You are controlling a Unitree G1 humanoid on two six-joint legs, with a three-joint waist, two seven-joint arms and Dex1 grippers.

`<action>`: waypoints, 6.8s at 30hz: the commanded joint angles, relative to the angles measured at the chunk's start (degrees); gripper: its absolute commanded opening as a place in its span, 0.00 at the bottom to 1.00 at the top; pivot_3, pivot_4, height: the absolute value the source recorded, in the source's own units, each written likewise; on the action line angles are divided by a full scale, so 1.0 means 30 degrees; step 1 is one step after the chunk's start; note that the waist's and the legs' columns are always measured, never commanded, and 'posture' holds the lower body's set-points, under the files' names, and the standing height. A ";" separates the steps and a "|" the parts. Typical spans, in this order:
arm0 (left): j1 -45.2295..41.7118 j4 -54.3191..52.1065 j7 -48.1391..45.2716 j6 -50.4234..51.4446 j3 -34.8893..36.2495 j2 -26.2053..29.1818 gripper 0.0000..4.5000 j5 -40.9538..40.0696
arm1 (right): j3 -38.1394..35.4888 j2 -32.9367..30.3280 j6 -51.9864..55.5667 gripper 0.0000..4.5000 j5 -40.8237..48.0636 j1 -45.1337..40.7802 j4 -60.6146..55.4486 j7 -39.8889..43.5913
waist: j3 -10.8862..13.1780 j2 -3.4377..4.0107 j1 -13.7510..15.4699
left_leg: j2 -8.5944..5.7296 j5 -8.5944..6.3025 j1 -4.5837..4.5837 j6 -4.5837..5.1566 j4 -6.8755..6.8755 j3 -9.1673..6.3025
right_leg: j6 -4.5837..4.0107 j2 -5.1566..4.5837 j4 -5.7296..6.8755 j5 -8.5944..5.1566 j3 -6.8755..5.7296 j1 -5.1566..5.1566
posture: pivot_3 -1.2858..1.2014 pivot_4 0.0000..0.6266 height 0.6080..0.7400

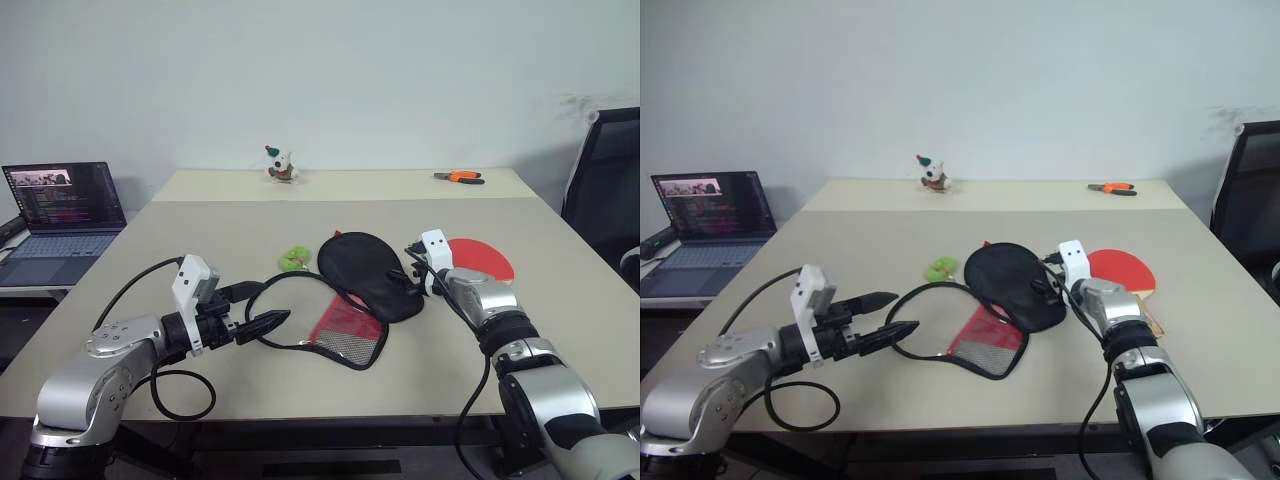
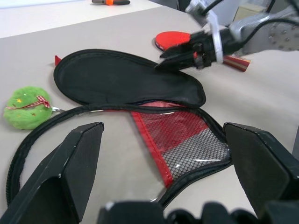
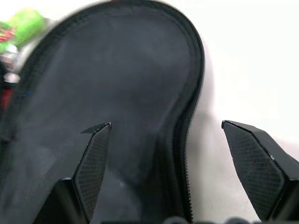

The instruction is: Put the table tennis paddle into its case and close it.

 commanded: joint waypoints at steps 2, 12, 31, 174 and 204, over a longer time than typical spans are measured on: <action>-0.0038 -0.0676 0.0287 -0.0432 0.0191 0.0086 0.99 -0.0143 | -0.0271 0.0330 -0.1003 0.93 -0.0328 -0.0867 0.1209 0.0472 | 0.0000 0.0000 -0.0024 | 0.0001 0.0000 0.0003 0.0000 0.0001 -0.0001 | 0.0000 0.0000 0.0003 0.0000 0.0000 0.0001 | 0.52 0.24 1.00; -0.0034 -0.0545 0.0554 -0.0823 -0.0027 0.0013 1.00 0.0065 | 0.0716 0.0886 -0.2055 0.50 -0.1488 -0.0387 0.0286 0.2394 | 0.0000 0.0000 -0.0053 | 0.0010 0.0000 0.0012 0.0000 0.0000 0.0003 | -0.0002 0.0009 0.0006 0.0002 -0.0001 0.0000 | 0.52 0.24 1.00; -0.1038 -0.0166 0.1681 -0.0737 0.0766 -0.0491 1.00 -0.0991 | -0.0680 0.0876 0.0150 0.01 0.0805 0.0260 -0.4392 0.6567 | 0.0001 0.0002 0.0004 | 0.0009 -0.0001 0.0010 -0.0001 0.0001 -0.0020 | -0.0001 0.0003 0.0005 0.0002 -0.0009 0.0002 | 0.52 0.24 1.00; -0.4282 0.0899 -0.5652 -0.0799 -0.1773 0.2412 1.00 -0.0706 | -0.4508 0.4502 1.1604 0.24 0.2046 0.3515 -1.6834 -1.0012 | 0.0095 0.0060 0.0028 | 0.0001 0.0000 -0.0150 0.0001 -0.0026 0.0003 | -0.0006 0.0005 -0.0001 -0.0008 -0.0001 -0.0163 | 0.52 0.24 1.00; -0.3753 0.0759 -0.4886 -0.0900 -0.1768 0.2872 1.00 -0.0717 | -0.4035 0.4950 0.5956 0.24 0.0997 0.1749 -0.9487 -1.1303 | 0.0094 0.0059 -0.0022 | 0.0010 0.0005 -0.0290 -0.0005 -0.0006 0.0037 | -0.0017 0.0019 0.0036 -0.0001 -0.0004 -0.0326 | 0.52 0.24 1.00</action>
